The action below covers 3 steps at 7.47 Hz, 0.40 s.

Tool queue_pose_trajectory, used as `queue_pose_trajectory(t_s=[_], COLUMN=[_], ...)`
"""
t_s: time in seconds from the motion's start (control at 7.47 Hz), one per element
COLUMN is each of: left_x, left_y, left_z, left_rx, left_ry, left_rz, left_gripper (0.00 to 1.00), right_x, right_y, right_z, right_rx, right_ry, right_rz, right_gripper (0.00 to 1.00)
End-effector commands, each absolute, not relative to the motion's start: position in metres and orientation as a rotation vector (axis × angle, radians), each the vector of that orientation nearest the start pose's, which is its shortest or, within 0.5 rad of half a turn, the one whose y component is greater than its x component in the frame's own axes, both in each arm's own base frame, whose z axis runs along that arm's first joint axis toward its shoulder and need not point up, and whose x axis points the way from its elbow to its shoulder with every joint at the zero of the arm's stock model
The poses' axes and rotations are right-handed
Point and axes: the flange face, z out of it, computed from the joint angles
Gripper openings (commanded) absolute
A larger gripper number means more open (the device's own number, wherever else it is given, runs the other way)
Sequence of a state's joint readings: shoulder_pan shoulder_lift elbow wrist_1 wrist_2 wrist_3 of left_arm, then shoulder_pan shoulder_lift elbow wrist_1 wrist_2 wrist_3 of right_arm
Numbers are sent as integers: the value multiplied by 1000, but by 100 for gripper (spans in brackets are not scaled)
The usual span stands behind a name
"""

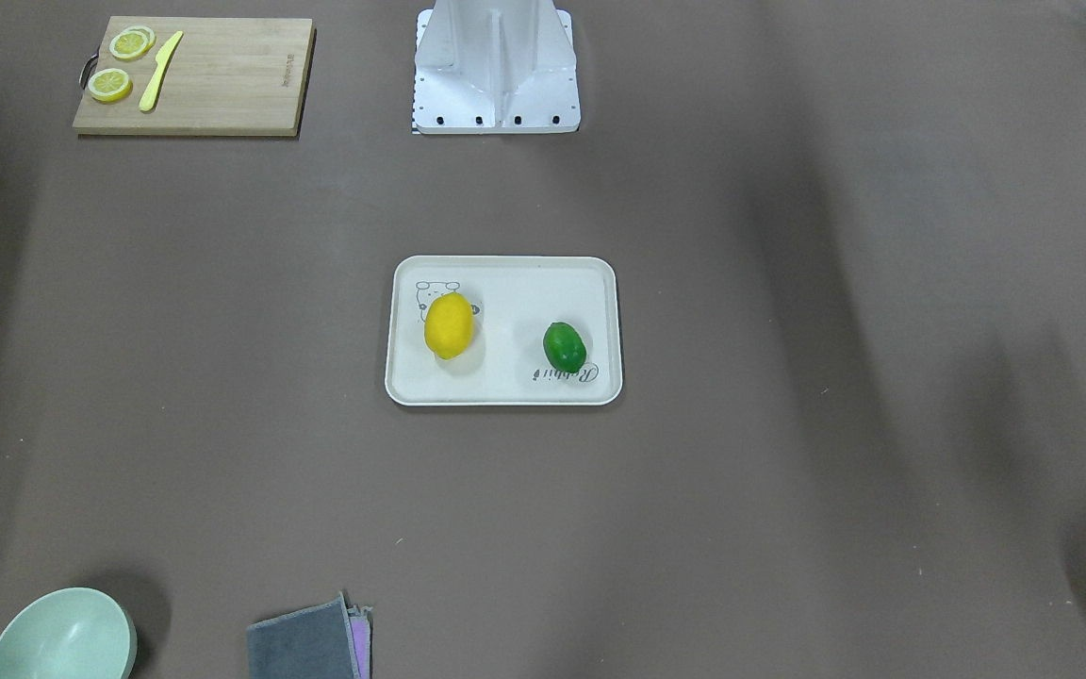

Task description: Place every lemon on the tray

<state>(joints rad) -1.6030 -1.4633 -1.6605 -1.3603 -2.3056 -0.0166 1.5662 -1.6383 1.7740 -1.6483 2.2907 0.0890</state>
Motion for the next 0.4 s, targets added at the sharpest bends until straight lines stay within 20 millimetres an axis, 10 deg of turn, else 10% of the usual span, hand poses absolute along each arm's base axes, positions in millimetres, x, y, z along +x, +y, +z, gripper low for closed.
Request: queue_pose_trajectory(t_s=[0.0, 0.27], left_x=[-80, -80], left_y=[-424, -425], left_z=[690, 691], left_rx=[-218, -220], left_ry=[733, 733], left_rz=[-130, -131], left_gripper=[98, 98], right_x=[66, 66], right_y=[-464, -464], right_z=[603, 602], right_rx=[20, 24], right_ry=[-721, -720], right_rz=[62, 59], right_gripper=[100, 100])
